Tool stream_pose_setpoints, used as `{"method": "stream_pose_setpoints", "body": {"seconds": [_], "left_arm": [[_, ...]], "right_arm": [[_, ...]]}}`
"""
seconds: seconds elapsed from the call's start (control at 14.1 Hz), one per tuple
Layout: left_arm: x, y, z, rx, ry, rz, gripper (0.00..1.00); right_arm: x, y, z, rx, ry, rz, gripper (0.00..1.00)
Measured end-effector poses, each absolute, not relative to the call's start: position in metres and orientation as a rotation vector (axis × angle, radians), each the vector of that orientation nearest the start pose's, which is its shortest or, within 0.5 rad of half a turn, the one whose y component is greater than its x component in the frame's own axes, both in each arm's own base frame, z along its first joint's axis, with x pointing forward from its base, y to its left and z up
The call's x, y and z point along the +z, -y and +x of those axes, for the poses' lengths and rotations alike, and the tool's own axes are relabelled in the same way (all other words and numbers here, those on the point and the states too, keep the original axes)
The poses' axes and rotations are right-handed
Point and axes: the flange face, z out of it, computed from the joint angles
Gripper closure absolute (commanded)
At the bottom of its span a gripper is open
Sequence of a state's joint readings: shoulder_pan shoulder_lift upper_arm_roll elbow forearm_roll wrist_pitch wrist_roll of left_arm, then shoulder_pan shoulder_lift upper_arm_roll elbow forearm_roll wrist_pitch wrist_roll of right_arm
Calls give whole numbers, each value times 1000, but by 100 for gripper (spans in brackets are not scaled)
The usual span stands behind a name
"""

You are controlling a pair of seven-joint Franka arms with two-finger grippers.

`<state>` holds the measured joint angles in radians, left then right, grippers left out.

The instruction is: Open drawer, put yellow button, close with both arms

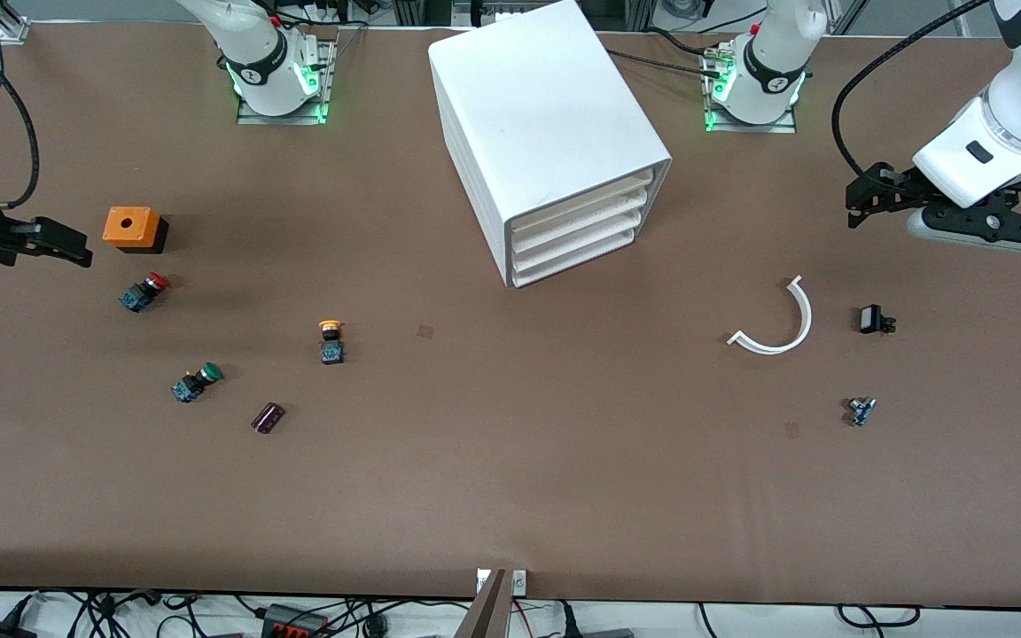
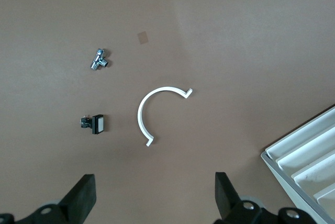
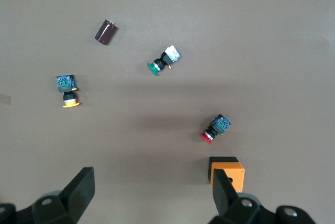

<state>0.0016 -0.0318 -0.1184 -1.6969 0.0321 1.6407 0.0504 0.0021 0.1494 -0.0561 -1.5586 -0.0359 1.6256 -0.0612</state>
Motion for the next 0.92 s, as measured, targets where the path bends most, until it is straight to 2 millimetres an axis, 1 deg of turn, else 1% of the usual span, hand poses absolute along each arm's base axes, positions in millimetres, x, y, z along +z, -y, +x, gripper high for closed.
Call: {"method": "stream_pose_setpoints", "body": {"seconds": [0.21,0.36,0.43,0.5,0.64,0.71,0.78,0.92], "left_arm": [[586,64,542,76,-264,-3112,0],[582,71,538,131,-266,-3168,0],[578,75,537,179,-266,-3210,0],[569,79,536,243,-265,-3248,0],[541,88,540,409,-274,-3300,0],[526,96,543,489,-295,-3323,0],[511,107,545,554,-340,-3348,0],[480,135,550,687,-511,-3441,0]], "right_arm": [[522,28,610,169,33,-3173,0],[498,22,619,215,49,-3166,0],[484,14,623,231,63,-3153,0],[471,3,629,237,84,-3139,0],[445,-23,638,248,143,-3133,0],[432,-38,642,257,178,-3133,0],[419,-53,645,270,215,-3133,0],[389,-84,649,291,286,-3131,0]]}}
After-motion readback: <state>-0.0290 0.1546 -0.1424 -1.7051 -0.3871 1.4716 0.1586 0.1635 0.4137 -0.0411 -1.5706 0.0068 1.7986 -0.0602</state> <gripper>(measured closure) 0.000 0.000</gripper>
